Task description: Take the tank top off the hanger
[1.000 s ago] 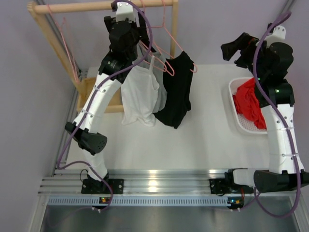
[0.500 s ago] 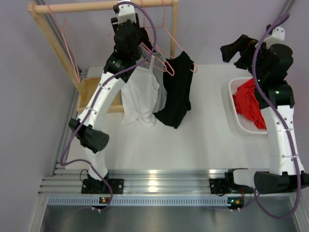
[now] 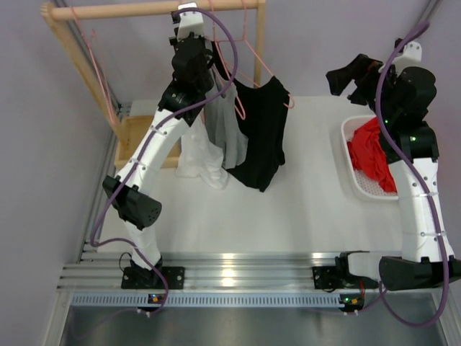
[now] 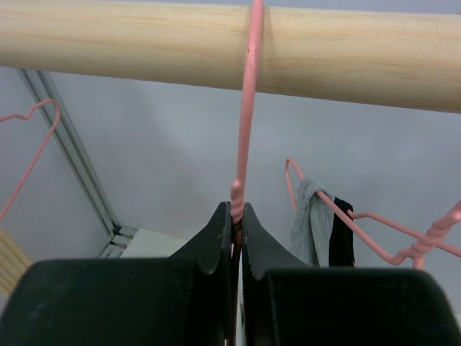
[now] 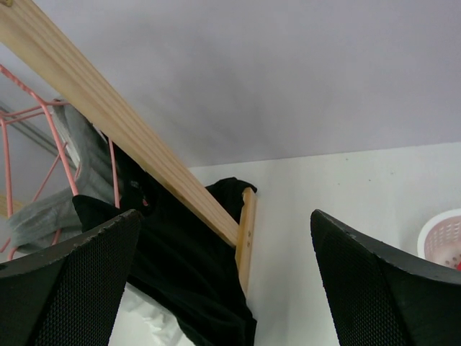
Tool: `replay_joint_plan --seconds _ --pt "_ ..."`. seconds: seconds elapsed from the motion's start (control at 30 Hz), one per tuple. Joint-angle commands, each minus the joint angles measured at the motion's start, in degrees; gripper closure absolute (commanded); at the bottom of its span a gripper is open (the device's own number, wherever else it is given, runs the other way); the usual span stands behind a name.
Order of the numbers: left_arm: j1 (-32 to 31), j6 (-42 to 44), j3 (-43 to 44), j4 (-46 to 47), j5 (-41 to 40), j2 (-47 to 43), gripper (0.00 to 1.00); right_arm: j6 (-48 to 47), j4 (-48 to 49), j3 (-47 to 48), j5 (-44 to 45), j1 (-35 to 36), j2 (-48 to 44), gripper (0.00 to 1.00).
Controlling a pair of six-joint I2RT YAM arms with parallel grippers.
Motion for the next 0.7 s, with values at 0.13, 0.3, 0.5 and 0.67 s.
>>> replay_joint_plan --seconds 0.13,0.3,0.5,0.67 --pt "0.78 4.44 -1.85 5.27 -3.33 -4.38 1.00 -0.49 2.89 -0.83 -1.47 0.38 -2.22 0.01" --pt "0.87 10.50 -0.36 11.78 -3.33 -5.70 1.00 -0.57 2.81 -1.01 -1.64 0.30 -2.58 0.01" --pt "0.78 10.87 -0.70 13.10 3.34 -9.99 1.00 -0.40 2.89 -1.18 -2.26 0.38 -2.66 0.01" --pt "0.78 8.40 -9.21 16.70 10.44 -15.80 1.00 -0.22 2.81 -1.27 -3.40 0.30 -2.84 0.01"
